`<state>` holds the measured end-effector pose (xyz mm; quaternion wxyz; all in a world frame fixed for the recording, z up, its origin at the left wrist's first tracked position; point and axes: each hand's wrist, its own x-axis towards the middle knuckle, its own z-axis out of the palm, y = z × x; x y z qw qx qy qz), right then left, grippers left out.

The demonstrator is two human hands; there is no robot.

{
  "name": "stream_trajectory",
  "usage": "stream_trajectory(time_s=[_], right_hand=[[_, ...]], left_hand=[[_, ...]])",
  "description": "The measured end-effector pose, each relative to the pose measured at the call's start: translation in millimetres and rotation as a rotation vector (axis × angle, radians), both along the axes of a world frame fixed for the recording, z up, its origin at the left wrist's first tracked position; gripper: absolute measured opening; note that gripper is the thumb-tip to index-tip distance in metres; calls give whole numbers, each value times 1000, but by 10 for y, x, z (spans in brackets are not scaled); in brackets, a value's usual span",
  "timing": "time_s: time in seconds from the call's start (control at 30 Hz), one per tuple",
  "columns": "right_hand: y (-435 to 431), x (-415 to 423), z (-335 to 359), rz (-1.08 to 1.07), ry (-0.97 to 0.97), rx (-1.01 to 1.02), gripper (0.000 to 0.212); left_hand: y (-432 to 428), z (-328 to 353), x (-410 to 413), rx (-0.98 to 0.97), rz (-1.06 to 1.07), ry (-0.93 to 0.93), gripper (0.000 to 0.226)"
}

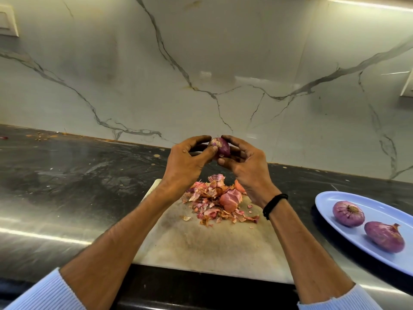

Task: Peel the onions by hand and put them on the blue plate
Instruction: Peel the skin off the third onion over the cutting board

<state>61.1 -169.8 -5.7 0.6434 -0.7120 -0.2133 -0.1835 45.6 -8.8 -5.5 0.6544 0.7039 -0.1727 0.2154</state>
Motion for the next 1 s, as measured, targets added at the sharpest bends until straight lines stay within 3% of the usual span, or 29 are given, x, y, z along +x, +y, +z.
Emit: stream_trajectory(time_s=[0.63, 0.77, 1.0], right_hand=[[27, 107, -123, -132, -185, -351, 60], [11, 80, -104, -132, -191, -336, 59], [-2, 22, -33, -123, -191, -233, 60]], left_hand=[[5, -30, 38, 123, 143, 11, 30], [19, -51, 44, 160, 165, -18, 30], [20, -12, 25, 26, 126, 0, 27]])
